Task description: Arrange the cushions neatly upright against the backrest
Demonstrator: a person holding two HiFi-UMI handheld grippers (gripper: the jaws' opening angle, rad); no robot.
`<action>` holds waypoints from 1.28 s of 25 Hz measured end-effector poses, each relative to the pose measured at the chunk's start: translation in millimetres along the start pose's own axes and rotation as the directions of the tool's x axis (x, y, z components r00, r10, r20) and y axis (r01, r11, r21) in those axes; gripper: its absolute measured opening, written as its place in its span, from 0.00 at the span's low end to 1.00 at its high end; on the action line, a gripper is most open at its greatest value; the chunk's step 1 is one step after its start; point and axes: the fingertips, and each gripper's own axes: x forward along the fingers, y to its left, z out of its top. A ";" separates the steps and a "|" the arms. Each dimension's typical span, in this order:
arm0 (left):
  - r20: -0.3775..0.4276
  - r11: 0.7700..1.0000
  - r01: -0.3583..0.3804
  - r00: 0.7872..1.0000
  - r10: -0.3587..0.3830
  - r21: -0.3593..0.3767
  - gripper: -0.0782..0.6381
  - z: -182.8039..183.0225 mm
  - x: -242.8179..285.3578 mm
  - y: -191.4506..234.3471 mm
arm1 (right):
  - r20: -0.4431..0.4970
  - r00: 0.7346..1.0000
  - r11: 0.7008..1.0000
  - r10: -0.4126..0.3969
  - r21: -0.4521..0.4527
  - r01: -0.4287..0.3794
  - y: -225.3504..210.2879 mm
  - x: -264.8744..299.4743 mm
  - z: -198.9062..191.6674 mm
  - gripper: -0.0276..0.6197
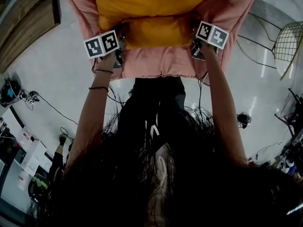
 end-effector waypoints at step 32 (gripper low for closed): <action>0.315 0.998 -0.039 0.949 0.022 0.048 0.23 -3.4 -132.8 -102.2 | 0.140 0.934 0.912 0.330 -0.302 -0.277 99.5 -236.1 -32.2 0.38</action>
